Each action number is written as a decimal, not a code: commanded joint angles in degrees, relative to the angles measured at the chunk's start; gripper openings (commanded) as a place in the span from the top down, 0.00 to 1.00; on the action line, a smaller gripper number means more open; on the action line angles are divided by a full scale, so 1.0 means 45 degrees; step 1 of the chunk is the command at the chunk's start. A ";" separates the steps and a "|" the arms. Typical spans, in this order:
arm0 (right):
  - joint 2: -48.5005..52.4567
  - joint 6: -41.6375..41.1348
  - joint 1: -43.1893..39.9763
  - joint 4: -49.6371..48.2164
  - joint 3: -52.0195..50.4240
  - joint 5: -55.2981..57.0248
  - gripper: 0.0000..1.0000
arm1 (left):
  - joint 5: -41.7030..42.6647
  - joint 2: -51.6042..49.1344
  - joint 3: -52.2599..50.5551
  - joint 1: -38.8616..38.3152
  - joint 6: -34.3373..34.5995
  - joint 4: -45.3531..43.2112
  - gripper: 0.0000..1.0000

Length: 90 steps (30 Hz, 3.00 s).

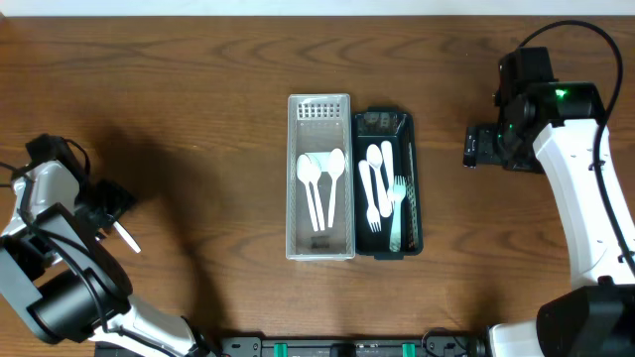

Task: Pack container
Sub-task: 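Reach left gripper to the last white spoon and grasp it, then place the last spoon into the clear basket with left gripper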

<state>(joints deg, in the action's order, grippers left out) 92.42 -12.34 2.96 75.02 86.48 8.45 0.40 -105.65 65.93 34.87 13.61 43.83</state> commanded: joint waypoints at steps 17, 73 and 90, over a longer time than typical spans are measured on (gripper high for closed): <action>-0.0024 0.0146 -0.0121 0.0063 0.0010 0.0078 0.13 | 0.0160 -0.1579 -0.0053 0.0044 -0.0350 -0.0209 0.48; -0.0024 0.0146 -0.0121 -0.0665 0.0010 0.0078 0.12 | 0.1491 0.2497 0.2905 -1.4532 0.0457 0.1515 0.92; -0.0029 0.0146 -0.0121 -0.1229 0.0010 0.0078 0.12 | 0.0976 0.0811 0.3332 -1.4503 -0.0457 0.0466 0.53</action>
<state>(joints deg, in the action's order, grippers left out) 92.42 -12.34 2.94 70.57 86.48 8.45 7.01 -104.31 78.56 -30.63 14.33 45.63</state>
